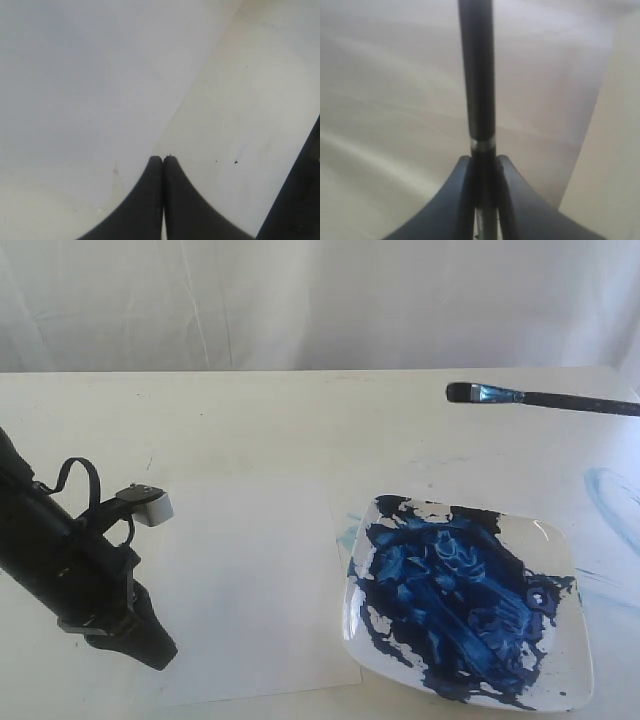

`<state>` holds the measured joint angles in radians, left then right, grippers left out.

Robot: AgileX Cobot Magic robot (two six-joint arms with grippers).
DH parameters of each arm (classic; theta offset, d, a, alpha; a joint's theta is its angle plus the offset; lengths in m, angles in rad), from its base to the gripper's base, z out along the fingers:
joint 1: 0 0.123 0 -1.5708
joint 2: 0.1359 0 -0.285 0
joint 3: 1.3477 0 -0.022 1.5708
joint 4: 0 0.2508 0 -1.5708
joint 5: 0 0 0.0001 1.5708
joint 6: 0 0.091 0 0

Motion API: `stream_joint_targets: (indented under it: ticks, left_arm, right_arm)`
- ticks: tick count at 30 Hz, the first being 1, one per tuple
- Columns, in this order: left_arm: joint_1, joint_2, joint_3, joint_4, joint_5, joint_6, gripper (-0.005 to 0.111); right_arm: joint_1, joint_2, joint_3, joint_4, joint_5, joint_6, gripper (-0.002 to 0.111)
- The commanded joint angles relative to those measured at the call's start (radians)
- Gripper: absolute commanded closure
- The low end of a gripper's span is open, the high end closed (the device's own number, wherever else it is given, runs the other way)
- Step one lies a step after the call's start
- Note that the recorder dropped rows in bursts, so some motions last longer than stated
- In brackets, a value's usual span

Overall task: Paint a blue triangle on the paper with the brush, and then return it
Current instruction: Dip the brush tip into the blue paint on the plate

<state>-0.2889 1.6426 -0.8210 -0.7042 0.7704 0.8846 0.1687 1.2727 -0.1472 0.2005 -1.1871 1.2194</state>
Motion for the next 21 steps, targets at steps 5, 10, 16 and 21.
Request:
stream_joint_targets:
  ticks: [5,10,16,21]
  left_arm:
    - [-0.003,-0.001,0.006,-0.013,0.026,0.008,0.107]
    - [-0.003,-0.001,0.006,-0.013,0.024,0.008,0.107]
    - [-0.003,-0.001,0.006,-0.013,0.024,0.01,0.107]
    - [-0.003,-0.001,0.006,-0.013,0.012,0.009,0.107]
  right_arm:
    - [-0.009,-0.157,-0.172,-0.211,0.213,-0.627,0.108]
    - [-0.009,-0.282,-0.404,-0.754,0.869,-0.486,0.108]
    - [-0.009,-0.352,-0.458,-1.373,0.921,0.025,0.108]
    - [-0.009,-0.277,-0.458,-1.639,0.744,0.146,0.108]
